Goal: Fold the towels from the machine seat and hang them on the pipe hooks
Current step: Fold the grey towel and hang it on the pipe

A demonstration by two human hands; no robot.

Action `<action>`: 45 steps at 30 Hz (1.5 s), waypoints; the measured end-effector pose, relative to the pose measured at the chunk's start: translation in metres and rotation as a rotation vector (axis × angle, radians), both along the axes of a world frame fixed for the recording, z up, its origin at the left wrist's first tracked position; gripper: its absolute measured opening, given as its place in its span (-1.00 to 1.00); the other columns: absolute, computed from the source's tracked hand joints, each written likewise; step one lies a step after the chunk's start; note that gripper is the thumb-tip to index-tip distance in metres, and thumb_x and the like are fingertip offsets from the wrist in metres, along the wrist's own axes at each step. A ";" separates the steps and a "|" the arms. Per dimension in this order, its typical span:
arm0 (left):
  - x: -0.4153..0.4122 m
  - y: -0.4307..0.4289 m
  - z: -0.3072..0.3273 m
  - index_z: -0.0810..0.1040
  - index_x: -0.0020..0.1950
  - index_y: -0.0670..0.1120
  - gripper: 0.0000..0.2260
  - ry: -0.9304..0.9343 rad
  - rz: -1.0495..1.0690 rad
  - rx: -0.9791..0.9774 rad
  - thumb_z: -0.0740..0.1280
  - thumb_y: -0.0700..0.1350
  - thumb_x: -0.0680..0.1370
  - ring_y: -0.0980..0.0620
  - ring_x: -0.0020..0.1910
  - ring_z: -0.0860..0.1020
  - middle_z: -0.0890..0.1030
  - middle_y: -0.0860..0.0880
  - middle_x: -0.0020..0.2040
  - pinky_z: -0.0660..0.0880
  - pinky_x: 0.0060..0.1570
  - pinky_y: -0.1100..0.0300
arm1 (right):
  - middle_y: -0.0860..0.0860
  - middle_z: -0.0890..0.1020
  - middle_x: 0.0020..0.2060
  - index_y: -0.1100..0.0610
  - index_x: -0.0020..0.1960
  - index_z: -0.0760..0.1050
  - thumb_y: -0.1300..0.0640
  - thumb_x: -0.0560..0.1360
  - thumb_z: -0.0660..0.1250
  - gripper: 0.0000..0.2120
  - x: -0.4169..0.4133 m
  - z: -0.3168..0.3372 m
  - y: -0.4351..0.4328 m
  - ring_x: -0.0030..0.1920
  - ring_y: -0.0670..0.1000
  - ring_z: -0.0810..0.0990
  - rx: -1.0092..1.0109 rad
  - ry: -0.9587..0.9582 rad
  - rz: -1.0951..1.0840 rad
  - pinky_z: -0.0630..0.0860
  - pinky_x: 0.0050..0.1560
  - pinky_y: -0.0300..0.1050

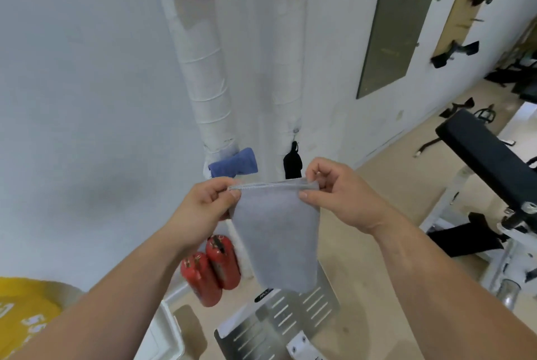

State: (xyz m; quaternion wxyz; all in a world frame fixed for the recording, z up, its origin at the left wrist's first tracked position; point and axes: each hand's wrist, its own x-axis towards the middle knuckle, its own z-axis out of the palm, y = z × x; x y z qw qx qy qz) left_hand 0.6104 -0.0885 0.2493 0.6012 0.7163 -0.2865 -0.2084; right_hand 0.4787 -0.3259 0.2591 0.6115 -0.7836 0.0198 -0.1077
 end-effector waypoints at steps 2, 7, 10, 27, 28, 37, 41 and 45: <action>0.003 -0.007 0.022 0.62 0.20 0.07 -0.64 -0.016 -0.095 -0.015 0.31 -0.34 0.56 -0.07 -0.24 0.44 0.53 -0.25 -0.20 0.40 -0.24 0.19 | 0.07 0.48 -0.35 0.05 -0.11 0.39 0.26 0.53 0.40 -0.80 0.000 0.011 -0.006 -0.27 0.09 0.38 0.075 -0.061 -0.005 0.32 -0.23 0.02; -0.002 -0.031 0.087 0.55 0.24 0.19 -0.39 -0.064 -0.470 0.092 0.24 -0.42 0.39 -0.08 -0.03 0.57 0.64 -0.13 0.14 0.51 -0.04 0.11 | 0.03 0.38 -0.33 0.02 -0.16 0.39 0.31 0.57 0.29 -0.76 -0.004 0.030 -0.010 -0.26 0.06 0.28 0.096 -0.181 -0.072 0.26 -0.23 -0.03; -0.004 -0.052 0.110 0.60 0.19 0.11 -0.51 -0.153 -0.604 0.256 0.28 -0.37 0.40 -0.32 0.00 0.55 0.59 -0.18 0.25 0.43 -0.02 -0.16 | 0.01 0.39 -0.38 -0.01 -0.36 0.43 0.39 0.40 0.17 -0.66 -0.008 0.034 -0.009 -0.30 0.03 0.28 0.010 -0.210 -0.123 0.19 -0.28 -0.07; -0.023 -0.111 0.116 0.76 0.01 0.07 -0.76 -0.515 -0.407 0.401 0.44 -0.25 0.50 -0.01 0.08 0.68 0.74 0.05 0.04 0.60 0.19 -0.09 | -0.08 0.74 -0.08 -0.01 -0.11 0.75 0.27 0.35 0.59 -0.78 -0.044 -0.056 -0.020 0.01 -0.13 0.68 0.284 -0.005 -0.041 0.54 0.04 -0.24; -0.020 -0.111 0.116 0.76 0.03 0.05 -0.74 -0.513 -0.388 0.386 0.43 -0.29 0.52 0.05 0.08 0.68 0.74 0.09 0.05 0.60 0.20 -0.03 | -0.09 0.74 -0.02 -0.01 -0.05 0.74 0.31 0.37 0.57 -0.74 -0.040 -0.059 -0.019 0.05 -0.14 0.67 0.245 0.014 -0.060 0.57 0.07 -0.22; 0.019 -0.098 0.124 0.72 0.16 0.04 -0.63 -0.392 -0.198 0.333 0.36 -0.39 0.54 0.06 0.06 0.70 0.73 0.05 0.08 0.63 0.09 0.20 | -0.03 0.67 0.09 0.08 0.13 0.64 0.39 0.42 0.51 -0.64 -0.028 -0.084 -0.034 0.08 -0.09 0.66 0.223 0.091 -0.127 0.59 0.01 -0.20; 0.036 -0.088 0.112 0.70 0.19 0.01 -0.64 -0.328 -0.083 0.287 0.36 -0.38 0.55 0.04 0.07 0.69 0.72 0.02 0.11 0.62 0.07 0.26 | 0.07 0.66 0.14 -0.09 0.14 0.65 0.35 0.37 0.57 -0.53 -0.032 -0.095 -0.036 0.14 0.06 0.67 0.296 0.125 -0.124 0.63 0.06 -0.07; 0.051 -0.079 0.080 0.68 0.16 0.12 -0.61 -0.324 -0.010 0.347 0.37 -0.35 0.55 0.02 0.10 0.67 0.69 0.02 0.14 0.59 0.18 0.17 | 0.06 0.61 0.24 -0.25 0.33 0.52 0.38 0.38 0.55 -0.29 -0.038 -0.107 -0.044 0.18 0.04 0.66 0.286 0.216 -0.074 0.63 0.16 0.02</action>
